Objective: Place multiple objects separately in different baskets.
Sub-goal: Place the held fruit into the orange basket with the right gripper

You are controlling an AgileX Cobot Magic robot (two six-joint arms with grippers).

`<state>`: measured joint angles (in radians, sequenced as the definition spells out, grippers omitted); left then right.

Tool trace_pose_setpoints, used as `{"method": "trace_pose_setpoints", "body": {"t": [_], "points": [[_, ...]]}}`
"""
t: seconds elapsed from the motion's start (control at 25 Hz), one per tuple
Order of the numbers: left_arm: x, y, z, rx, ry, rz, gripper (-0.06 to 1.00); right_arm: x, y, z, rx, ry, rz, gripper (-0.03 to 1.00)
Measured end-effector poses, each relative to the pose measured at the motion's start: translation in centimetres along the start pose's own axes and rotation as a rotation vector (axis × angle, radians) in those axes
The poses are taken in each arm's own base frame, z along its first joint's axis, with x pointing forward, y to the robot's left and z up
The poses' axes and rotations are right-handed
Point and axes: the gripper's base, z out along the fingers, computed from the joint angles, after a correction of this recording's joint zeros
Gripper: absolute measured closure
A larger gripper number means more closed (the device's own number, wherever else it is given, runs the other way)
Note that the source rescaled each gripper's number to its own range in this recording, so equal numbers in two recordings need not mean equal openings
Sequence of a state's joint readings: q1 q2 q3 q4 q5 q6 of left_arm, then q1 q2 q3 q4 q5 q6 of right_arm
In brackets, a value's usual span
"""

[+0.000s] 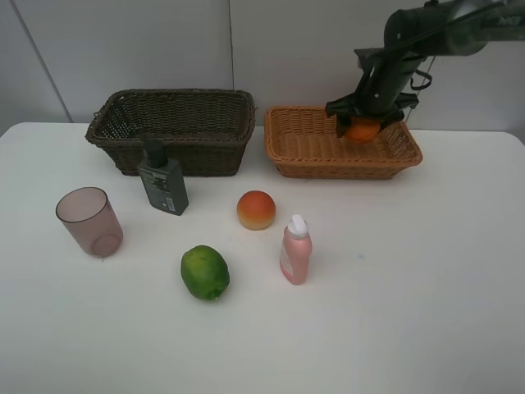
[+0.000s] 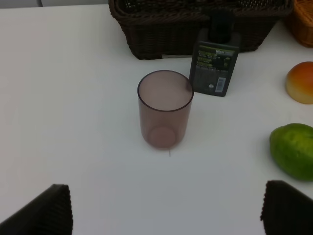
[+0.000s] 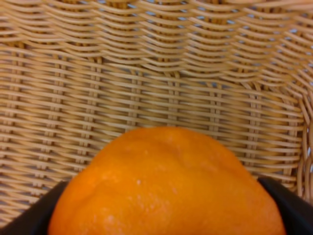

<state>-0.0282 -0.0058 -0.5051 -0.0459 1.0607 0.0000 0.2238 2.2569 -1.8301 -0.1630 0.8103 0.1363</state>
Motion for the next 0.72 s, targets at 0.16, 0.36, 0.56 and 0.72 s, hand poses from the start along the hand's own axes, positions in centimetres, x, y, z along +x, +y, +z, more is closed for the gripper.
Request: {"method": "trace_pose_setpoints", "body": {"t": [0.16,0.36,0.56,0.72], "points": [[0.00,0.00,0.00,0.000,0.000,0.000,-0.05,0.01,0.00,0.00,0.000,0.001,-0.063,0.31],[0.00,0.00,0.00,0.000,0.000,0.000,-0.05,0.13,0.28,-0.01,-0.032,0.012,-0.119,0.31],[0.00,0.00,0.00,0.000,0.000,0.000,-0.05,0.11,0.36,-0.01,-0.040,0.010,-0.118,0.15],[0.00,0.00,0.00,0.000,0.000,0.000,-0.05,0.11,0.34,-0.01,-0.038,0.010,-0.120,0.12]]}}
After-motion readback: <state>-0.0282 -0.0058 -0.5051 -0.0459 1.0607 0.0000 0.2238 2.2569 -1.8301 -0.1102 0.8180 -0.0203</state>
